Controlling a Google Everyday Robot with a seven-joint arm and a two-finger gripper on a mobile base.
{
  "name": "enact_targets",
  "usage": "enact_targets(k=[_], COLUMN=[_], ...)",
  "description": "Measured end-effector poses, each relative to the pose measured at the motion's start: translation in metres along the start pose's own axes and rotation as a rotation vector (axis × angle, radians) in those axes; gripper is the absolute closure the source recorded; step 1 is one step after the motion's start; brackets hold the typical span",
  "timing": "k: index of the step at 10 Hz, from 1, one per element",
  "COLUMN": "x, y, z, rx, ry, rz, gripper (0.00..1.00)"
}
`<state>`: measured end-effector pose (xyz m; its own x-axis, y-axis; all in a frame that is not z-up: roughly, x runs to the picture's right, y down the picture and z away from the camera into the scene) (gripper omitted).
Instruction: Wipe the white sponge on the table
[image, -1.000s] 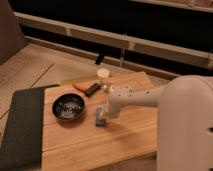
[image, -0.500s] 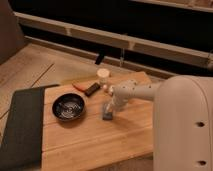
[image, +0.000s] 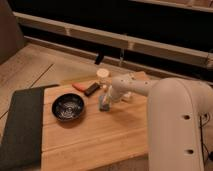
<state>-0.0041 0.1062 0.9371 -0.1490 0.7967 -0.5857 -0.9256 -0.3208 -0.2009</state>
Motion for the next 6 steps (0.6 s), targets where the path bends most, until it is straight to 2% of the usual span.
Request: enact_targets(k=[2, 3, 4, 5, 6], x=[0.011, 0.021, 0.027, 0.032, 0.033], y=[0.019, 0.023, 0.023, 0.017, 0.009], z=[0.006, 0.006, 0.005, 0.003, -0.002], rx=[-0.028, -0.025, -0.018, -0.003, 0.012], ry=[0.020, 0.031, 0.038, 0.040, 0.037], rz=[-0.026, -0.037, -0.037, -0.033, -0.023], gripper=[0.86, 0.72, 0.64, 0.52, 0.36])
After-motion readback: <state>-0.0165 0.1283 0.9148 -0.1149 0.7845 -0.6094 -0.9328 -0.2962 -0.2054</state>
